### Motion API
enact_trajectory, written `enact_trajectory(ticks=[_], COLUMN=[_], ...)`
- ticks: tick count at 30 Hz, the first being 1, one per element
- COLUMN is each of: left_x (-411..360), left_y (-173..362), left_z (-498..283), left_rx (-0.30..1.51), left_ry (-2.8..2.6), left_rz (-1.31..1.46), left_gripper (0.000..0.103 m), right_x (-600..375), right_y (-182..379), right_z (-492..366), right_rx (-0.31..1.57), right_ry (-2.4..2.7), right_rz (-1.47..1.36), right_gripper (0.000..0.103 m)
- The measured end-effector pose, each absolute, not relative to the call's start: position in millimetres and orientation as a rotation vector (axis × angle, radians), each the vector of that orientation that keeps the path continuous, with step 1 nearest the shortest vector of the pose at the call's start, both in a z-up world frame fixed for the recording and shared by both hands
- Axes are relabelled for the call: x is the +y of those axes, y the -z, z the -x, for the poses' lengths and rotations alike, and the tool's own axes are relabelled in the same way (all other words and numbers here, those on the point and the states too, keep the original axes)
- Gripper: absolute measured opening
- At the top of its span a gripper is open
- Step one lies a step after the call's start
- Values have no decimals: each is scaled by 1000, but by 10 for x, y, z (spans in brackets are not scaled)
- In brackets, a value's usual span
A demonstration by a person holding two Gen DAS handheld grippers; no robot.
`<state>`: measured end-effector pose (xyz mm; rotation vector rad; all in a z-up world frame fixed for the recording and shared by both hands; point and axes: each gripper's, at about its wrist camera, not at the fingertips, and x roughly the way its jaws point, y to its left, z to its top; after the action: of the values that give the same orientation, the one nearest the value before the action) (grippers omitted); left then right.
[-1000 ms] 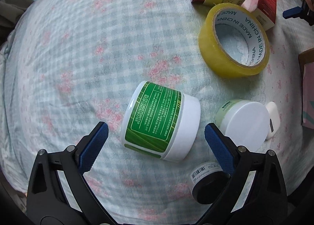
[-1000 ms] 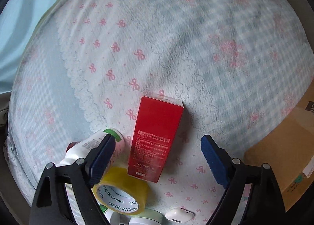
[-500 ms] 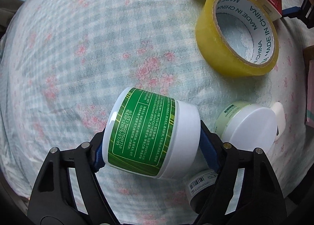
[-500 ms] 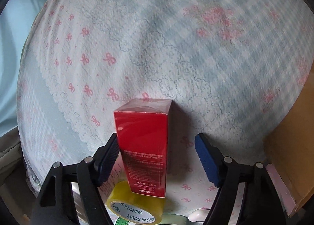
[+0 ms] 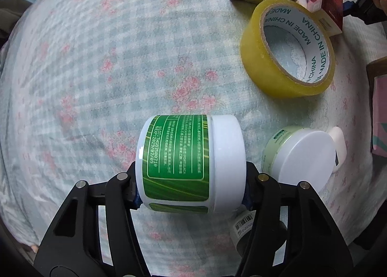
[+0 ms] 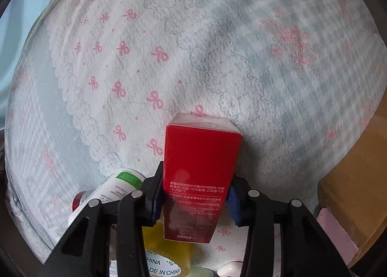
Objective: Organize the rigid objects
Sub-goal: 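Carry the green jar and red box into the cardboard box and release both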
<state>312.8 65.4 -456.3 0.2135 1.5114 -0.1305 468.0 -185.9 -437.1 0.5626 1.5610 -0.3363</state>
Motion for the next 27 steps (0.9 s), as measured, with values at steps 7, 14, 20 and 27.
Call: enact_trajectory(ticks=[7,14,20,27], left_x=[798,1024,800,191], left_y=[4257,3604,2859,2082], left_z=[-2935,-2728,-2674,-2563], left_rx=[1441,1340,1236,1128], left_ry=[132,137,207,296], left_rz=[-139,-38,-13,-64], left_gripper=[53,53,53,53], right_x=[-1804,-1767,-1937,-2387], right_y=[3936,3215,2405,1872], right_z=[-4368,-3901,-3391,-2876], right_rx=[1486,1415,1353,1298], right_ry=[272,161,50,-10], right_rz=[-567,-563,-532,-456], right_gripper=[40,40,40,40])
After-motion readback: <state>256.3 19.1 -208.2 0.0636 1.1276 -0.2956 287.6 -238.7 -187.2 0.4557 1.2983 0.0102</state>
